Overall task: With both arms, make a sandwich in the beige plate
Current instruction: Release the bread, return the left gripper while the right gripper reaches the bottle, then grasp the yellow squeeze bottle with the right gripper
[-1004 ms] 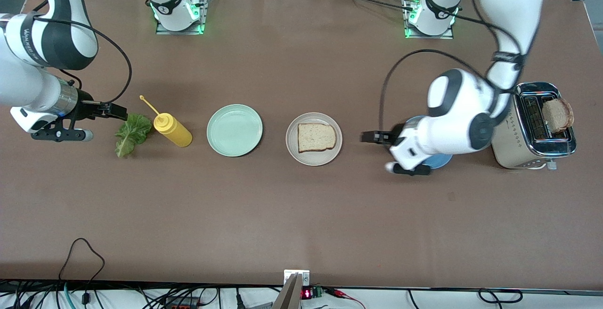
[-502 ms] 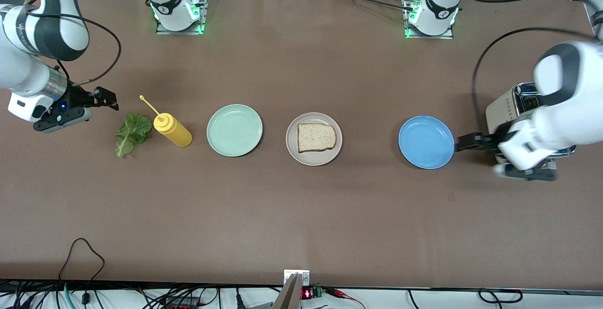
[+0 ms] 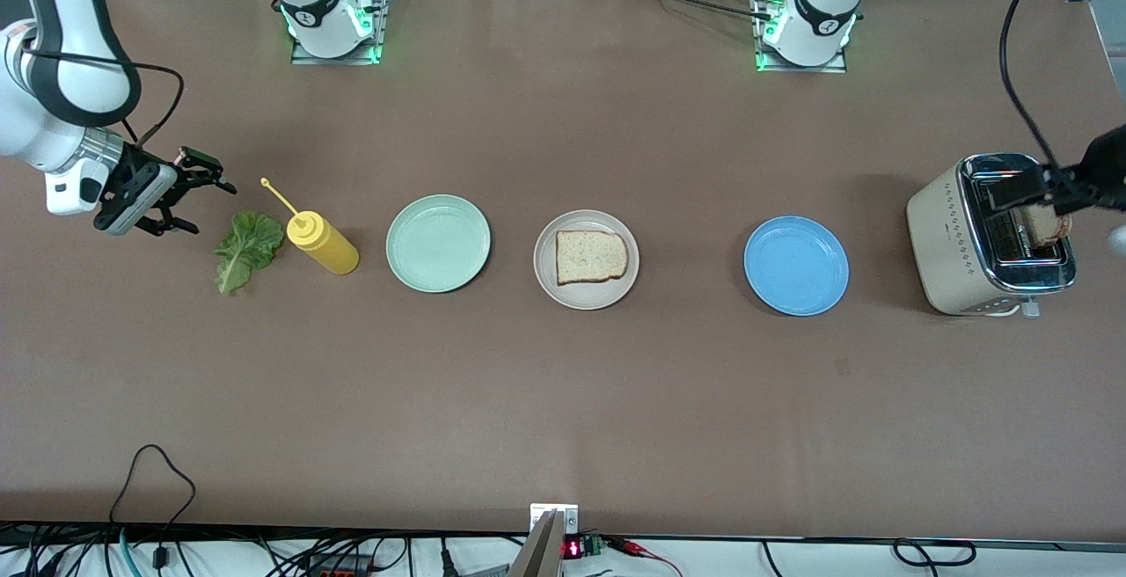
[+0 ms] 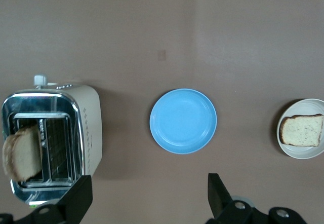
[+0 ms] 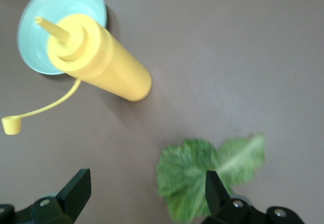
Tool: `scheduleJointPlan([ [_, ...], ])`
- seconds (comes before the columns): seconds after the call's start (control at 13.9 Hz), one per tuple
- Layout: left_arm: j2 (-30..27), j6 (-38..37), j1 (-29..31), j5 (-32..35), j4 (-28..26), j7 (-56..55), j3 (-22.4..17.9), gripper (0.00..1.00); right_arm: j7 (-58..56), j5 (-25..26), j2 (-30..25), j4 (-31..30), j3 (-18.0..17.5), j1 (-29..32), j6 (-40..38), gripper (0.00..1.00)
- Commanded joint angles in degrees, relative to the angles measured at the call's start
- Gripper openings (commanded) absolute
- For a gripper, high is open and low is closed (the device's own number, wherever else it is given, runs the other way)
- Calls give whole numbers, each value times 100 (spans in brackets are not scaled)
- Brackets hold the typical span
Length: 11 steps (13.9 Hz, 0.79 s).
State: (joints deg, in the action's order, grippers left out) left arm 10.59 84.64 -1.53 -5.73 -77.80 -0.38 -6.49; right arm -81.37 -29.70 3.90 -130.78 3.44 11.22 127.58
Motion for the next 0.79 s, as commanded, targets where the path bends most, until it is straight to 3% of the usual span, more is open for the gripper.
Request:
scheduleJointPlan([
  [0.0, -119, -9, -32, 186, -165, -129, 33, 100, -1657, -1148, 425, -17, -142, 205, 22, 100],
  [0.36, -241, 26, -23, 195, -349, -146, 121, 100, -4067, -3013, 1093, -17, -282, 337, -689, 100],
  [0.57, -294, 35, 284, 195, -385, -225, 524, 100, -4694, -3393, 1323, -17, -300, 337, -778, 100],
  [0.72, -443, 35, 285, 291, -560, -234, 552, 100, -4808, -3394, 1393, -17, -317, 337, -814, 100],
])
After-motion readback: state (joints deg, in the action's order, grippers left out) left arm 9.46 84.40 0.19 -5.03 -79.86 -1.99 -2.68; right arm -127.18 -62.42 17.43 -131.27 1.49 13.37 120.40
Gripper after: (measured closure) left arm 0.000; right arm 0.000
